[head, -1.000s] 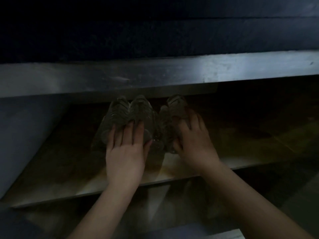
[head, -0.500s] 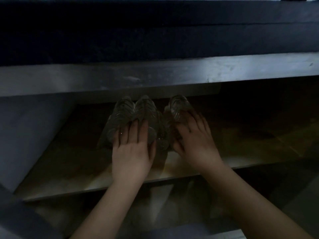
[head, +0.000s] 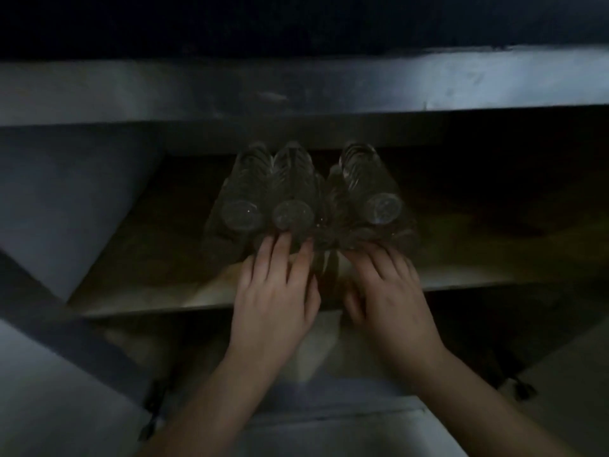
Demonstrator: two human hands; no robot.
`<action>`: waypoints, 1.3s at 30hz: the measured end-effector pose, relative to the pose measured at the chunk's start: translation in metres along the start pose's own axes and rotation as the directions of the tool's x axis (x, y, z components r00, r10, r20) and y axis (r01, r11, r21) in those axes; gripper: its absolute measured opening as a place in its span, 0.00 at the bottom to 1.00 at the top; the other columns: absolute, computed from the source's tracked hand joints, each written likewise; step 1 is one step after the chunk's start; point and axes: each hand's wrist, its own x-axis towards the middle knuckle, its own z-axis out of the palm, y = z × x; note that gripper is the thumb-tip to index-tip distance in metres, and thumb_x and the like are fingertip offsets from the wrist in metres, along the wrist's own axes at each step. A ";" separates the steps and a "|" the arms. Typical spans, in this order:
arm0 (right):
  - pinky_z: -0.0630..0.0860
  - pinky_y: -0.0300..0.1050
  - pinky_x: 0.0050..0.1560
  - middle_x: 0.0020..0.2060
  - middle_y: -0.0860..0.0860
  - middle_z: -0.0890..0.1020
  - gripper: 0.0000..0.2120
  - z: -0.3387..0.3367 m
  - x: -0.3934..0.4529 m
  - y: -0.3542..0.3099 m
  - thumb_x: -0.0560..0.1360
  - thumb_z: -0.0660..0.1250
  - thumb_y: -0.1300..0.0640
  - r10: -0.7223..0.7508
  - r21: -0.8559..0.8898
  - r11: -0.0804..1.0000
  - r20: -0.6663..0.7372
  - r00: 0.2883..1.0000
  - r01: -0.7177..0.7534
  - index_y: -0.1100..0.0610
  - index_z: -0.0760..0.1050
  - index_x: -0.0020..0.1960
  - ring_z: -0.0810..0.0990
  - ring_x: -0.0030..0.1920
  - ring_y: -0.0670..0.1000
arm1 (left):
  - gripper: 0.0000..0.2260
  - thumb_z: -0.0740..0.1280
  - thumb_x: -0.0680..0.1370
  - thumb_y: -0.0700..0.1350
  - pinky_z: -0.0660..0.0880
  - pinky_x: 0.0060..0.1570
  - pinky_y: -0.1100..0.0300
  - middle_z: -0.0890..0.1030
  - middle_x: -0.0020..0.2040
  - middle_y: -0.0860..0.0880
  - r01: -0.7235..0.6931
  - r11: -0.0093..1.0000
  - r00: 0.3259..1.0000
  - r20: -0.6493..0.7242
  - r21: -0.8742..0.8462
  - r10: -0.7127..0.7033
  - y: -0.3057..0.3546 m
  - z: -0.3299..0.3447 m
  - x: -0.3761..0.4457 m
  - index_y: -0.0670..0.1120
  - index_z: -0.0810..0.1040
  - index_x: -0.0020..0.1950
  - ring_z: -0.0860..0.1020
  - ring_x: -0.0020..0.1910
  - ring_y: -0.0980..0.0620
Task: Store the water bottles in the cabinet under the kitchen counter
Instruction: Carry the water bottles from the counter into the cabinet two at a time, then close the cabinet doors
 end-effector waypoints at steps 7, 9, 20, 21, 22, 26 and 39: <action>0.65 0.53 0.67 0.63 0.56 0.76 0.19 -0.033 -0.019 -0.014 0.73 0.65 0.53 0.036 0.004 0.999 0.227 0.973 -0.038 0.56 0.73 0.63 0.69 0.67 0.58 | 0.21 0.67 0.76 0.51 0.71 0.60 0.47 0.78 0.60 0.43 -0.013 1.000 0.940 0.340 0.002 0.011 -0.010 -0.065 -0.021 0.46 0.73 0.67 0.74 0.61 0.42; 0.65 0.56 0.68 0.62 0.57 0.76 0.20 -0.052 -0.025 -0.023 0.74 0.62 0.51 0.049 -0.017 0.999 0.311 0.949 -0.046 0.58 0.73 0.63 0.70 0.67 0.60 | 0.22 0.69 0.74 0.50 0.71 0.60 0.46 0.78 0.60 0.42 -0.009 1.000 0.903 0.430 -0.013 0.014 -0.008 -0.090 -0.026 0.45 0.75 0.67 0.74 0.61 0.41; 0.67 0.58 0.67 0.59 0.58 0.79 0.20 -0.244 -0.040 -0.109 0.71 0.62 0.57 0.094 -0.053 0.996 0.592 0.800 -0.077 0.60 0.75 0.62 0.74 0.61 0.62 | 0.22 0.63 0.74 0.49 0.72 0.55 0.47 0.78 0.61 0.42 0.136 0.988 0.687 0.726 -0.078 -0.037 0.022 -0.292 -0.025 0.45 0.75 0.67 0.76 0.59 0.40; 0.66 0.58 0.68 0.59 0.58 0.78 0.20 -0.268 -0.043 -0.114 0.71 0.62 0.57 0.091 -0.056 0.996 0.595 0.798 -0.072 0.60 0.74 0.63 0.74 0.62 0.61 | 0.22 0.65 0.74 0.48 0.72 0.56 0.47 0.78 0.61 0.42 0.138 0.985 0.682 0.731 -0.102 -0.020 0.021 -0.314 -0.027 0.44 0.74 0.67 0.76 0.60 0.40; 0.65 0.58 0.69 0.60 0.58 0.77 0.20 -0.291 -0.047 -0.120 0.71 0.63 0.57 0.083 -0.055 0.997 0.601 0.795 -0.063 0.60 0.74 0.63 0.73 0.62 0.61 | 0.22 0.66 0.73 0.48 0.72 0.57 0.46 0.78 0.62 0.42 0.140 0.983 0.680 0.733 -0.115 -0.011 0.021 -0.336 -0.030 0.44 0.74 0.67 0.75 0.61 0.40; 0.65 0.58 0.70 0.60 0.58 0.77 0.22 -0.374 -0.067 -0.142 0.72 0.58 0.53 0.080 -0.083 0.996 0.602 0.795 -0.037 0.60 0.74 0.63 0.73 0.64 0.61 | 0.22 0.65 0.74 0.48 0.72 0.57 0.44 0.76 0.60 0.41 0.045 0.988 0.710 0.701 -0.148 0.072 0.024 -0.413 -0.047 0.44 0.71 0.67 0.74 0.60 0.39; 0.64 0.56 0.70 0.68 0.56 0.73 0.23 -0.507 -0.152 -0.144 0.76 0.64 0.49 0.341 -0.241 0.938 0.528 0.778 -0.247 0.56 0.70 0.68 0.68 0.70 0.58 | 0.23 0.56 0.75 0.54 0.73 0.57 0.43 0.77 0.60 0.41 -0.207 0.964 0.660 0.704 -0.165 0.262 0.048 -0.503 -0.076 0.50 0.75 0.67 0.75 0.58 0.38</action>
